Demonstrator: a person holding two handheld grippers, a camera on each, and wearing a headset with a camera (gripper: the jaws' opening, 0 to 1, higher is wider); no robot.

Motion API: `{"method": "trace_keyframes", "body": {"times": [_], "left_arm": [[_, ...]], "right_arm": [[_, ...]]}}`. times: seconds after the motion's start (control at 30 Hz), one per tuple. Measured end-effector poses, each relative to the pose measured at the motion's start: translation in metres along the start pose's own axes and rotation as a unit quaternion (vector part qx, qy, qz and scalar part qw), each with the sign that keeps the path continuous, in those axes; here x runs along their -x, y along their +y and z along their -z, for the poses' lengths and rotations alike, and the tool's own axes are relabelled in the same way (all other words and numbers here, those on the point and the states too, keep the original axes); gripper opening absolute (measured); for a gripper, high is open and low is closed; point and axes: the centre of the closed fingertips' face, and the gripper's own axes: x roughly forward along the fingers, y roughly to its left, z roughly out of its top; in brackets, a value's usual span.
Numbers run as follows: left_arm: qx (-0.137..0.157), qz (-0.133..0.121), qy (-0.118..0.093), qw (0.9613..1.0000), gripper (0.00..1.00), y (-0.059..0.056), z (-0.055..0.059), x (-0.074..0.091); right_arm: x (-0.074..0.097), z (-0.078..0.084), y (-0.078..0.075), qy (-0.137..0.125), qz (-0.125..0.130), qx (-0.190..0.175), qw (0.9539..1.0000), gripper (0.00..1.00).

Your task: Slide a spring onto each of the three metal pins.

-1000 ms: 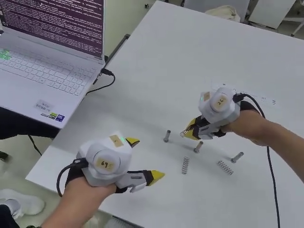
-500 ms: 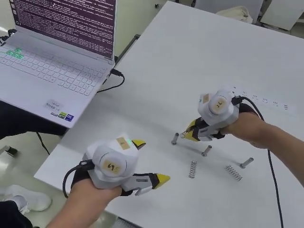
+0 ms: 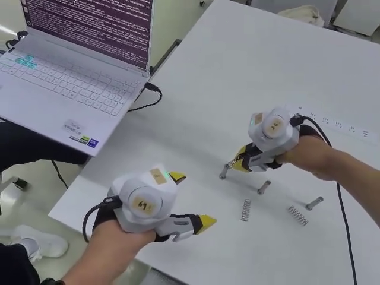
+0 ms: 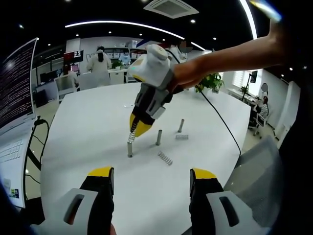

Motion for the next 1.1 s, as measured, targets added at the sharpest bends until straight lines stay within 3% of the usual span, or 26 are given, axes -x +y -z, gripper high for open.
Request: {"method": "trace_keyframes", "body": {"times": [1.1], "left_arm": [[0.008, 0.004, 0.001, 1.0, 0.58, -0.0004, 0.002, -0.0027]], "right_arm": [[-0.0106, -0.0057, 0.0033, 0.006, -0.005, 0.007, 0.9999, 0.09]]}}
